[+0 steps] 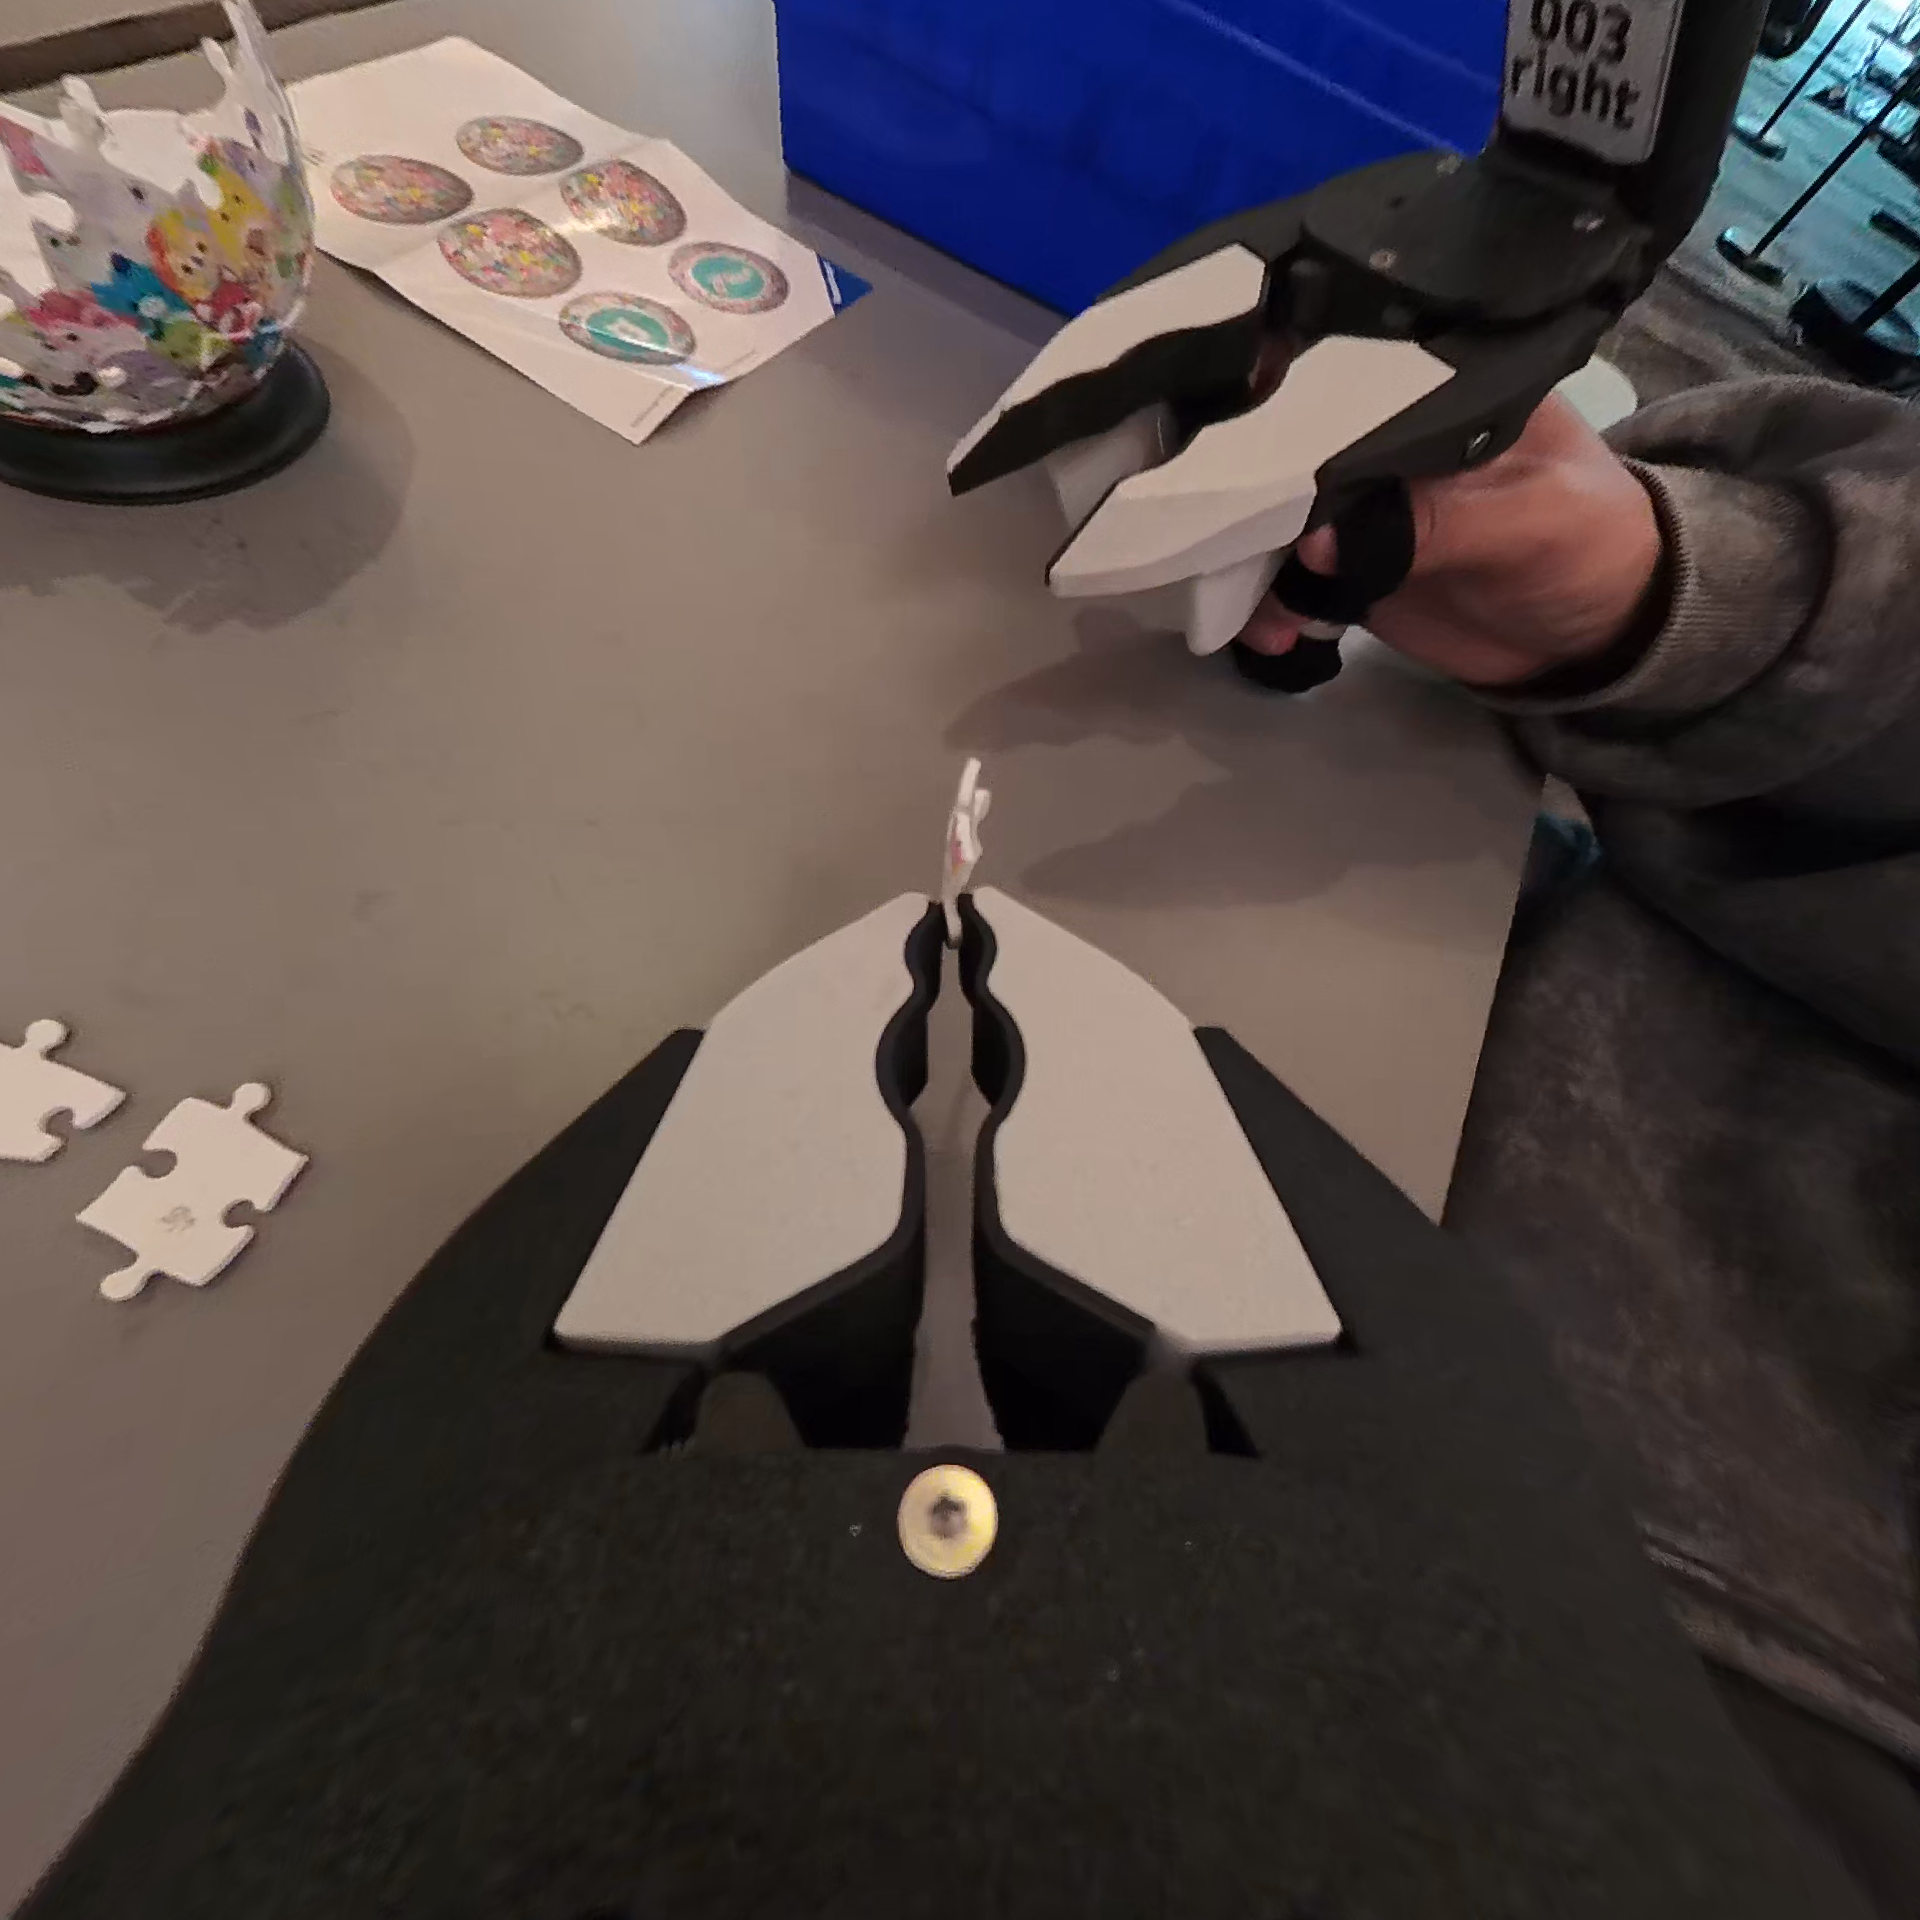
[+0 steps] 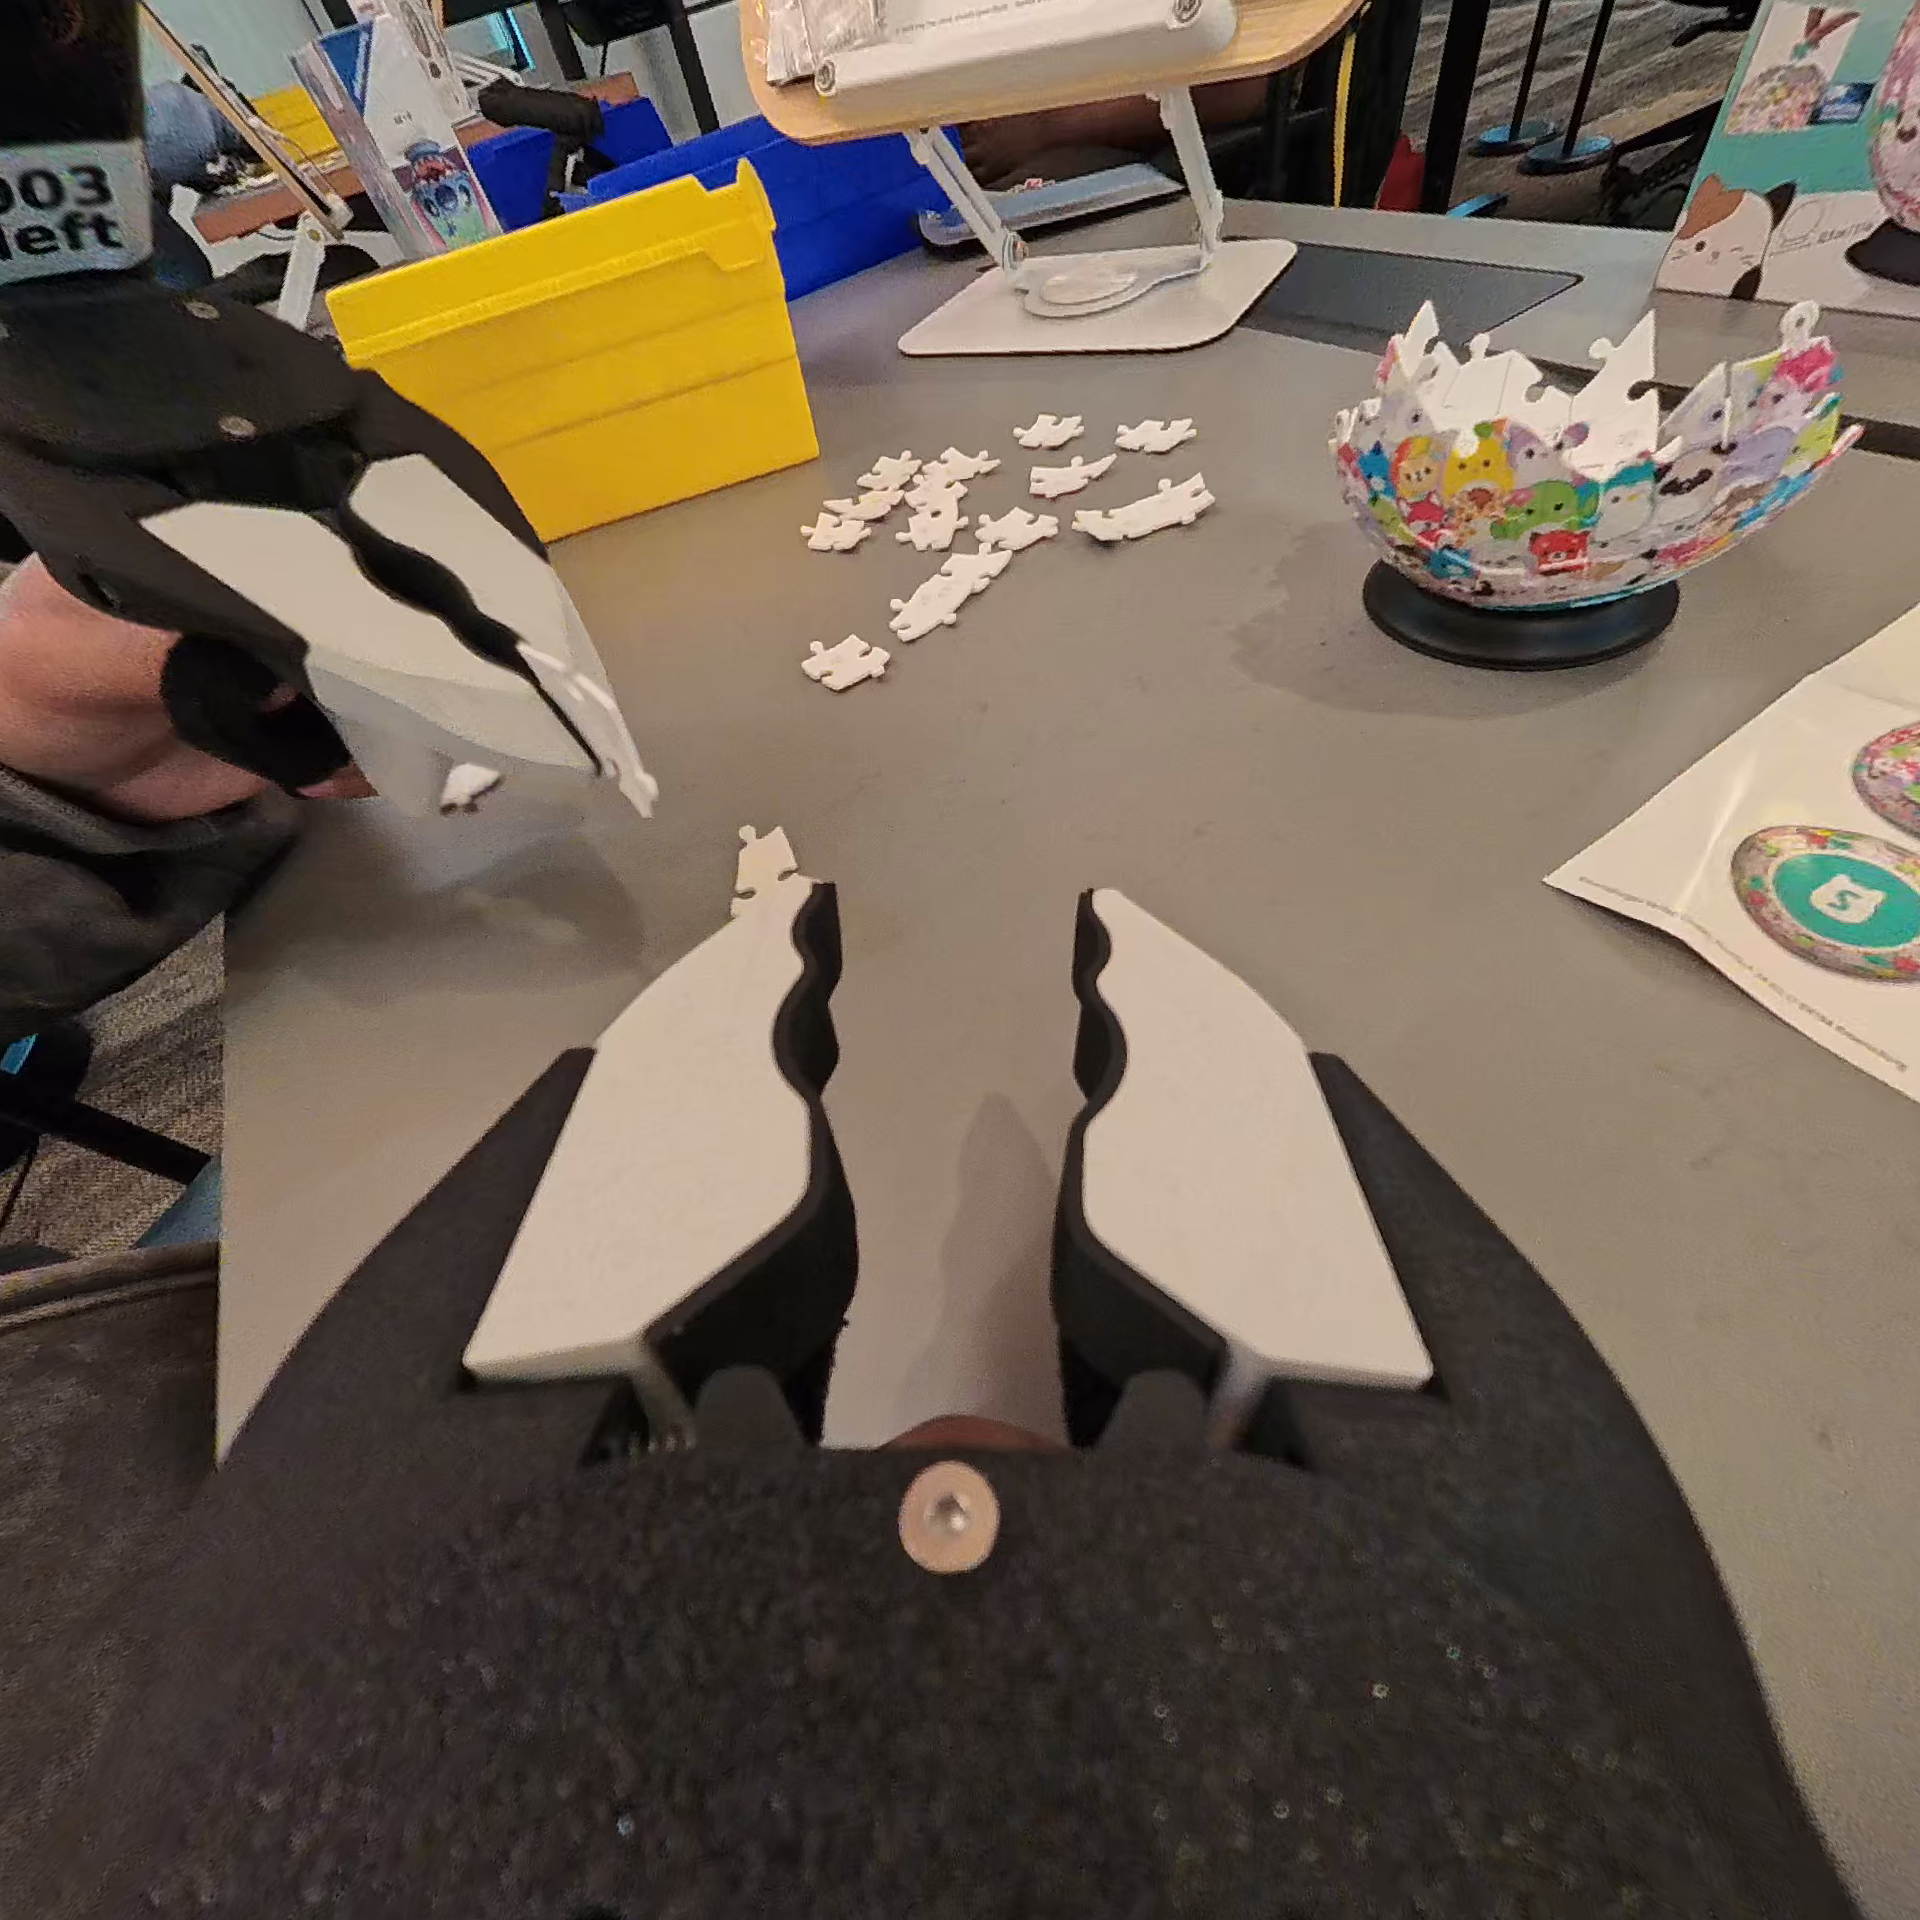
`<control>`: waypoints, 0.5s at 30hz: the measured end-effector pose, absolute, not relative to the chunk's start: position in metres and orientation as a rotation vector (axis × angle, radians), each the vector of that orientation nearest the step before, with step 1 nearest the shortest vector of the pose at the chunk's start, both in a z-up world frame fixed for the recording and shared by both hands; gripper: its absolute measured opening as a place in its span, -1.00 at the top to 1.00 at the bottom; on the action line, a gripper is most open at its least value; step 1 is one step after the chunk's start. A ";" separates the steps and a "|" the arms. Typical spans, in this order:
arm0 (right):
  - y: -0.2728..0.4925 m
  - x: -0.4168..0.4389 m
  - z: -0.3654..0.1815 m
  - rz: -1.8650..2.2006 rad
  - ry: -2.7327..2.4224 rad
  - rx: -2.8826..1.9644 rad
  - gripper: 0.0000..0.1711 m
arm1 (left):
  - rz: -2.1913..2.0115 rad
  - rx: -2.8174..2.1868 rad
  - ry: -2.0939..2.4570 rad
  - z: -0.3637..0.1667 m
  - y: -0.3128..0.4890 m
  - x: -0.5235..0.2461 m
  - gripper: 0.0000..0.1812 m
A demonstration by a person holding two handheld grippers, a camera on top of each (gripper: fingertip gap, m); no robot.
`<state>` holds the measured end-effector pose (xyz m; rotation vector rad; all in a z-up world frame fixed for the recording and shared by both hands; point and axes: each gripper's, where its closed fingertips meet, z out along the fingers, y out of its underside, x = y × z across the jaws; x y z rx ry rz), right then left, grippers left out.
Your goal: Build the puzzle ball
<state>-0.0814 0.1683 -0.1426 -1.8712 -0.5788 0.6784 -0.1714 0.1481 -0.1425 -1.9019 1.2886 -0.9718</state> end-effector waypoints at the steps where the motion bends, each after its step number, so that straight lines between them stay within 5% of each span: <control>1: 0.169 -0.082 -0.144 0.678 -0.585 -1.874 0.50 | -0.971 -1.907 1.294 -0.145 0.148 -0.171 0.98; 15: 0.169 -0.076 -0.147 0.614 -0.658 -1.903 0.49 | -1.017 -2.132 1.041 -0.154 0.197 -0.227 0.98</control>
